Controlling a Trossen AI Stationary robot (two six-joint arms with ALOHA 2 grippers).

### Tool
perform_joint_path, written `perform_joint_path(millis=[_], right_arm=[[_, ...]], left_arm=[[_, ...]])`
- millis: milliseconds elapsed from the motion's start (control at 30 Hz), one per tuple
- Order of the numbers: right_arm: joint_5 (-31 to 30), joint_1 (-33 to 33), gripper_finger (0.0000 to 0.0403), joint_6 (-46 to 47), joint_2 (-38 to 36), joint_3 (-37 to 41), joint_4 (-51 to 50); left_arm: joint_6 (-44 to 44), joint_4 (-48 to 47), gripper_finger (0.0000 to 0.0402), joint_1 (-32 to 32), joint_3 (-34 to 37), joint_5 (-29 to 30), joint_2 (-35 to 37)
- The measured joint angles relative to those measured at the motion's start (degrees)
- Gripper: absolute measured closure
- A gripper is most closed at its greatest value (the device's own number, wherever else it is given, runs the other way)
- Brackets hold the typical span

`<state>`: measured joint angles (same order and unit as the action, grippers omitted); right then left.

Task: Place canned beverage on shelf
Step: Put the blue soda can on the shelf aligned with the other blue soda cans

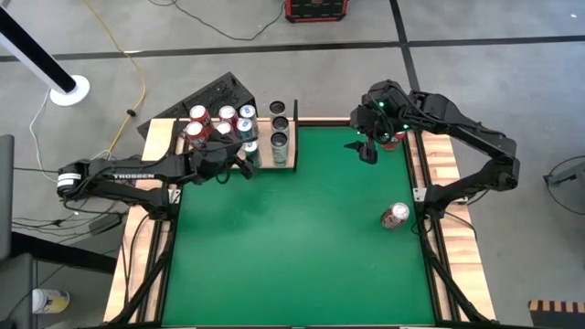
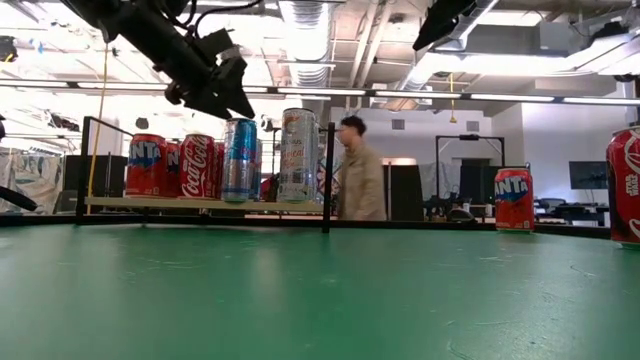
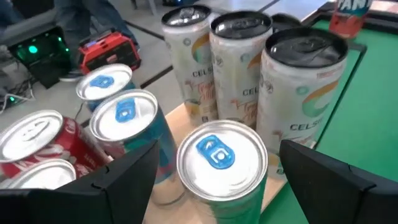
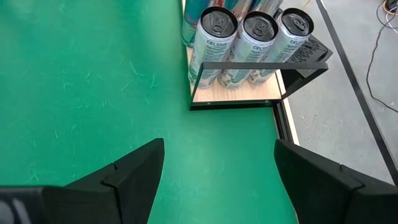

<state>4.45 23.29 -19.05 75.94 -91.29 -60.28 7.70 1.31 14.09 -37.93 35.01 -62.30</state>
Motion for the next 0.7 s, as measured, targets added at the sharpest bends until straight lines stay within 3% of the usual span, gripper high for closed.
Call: perform_joint_path(millis=[500,700], right_arm=[[0.1,0.0,0.0075,0.2,1.1,0.0,0.6],[0.1,0.0,0.0075,0.3,1.1,0.0,0.8]], left_arm=[[-0.7,1.9,0.0085,0.4,0.0,0.2,-6.4],[-1.0,2.0,0.0126,1.9,0.0,-0.1,-6.4]])
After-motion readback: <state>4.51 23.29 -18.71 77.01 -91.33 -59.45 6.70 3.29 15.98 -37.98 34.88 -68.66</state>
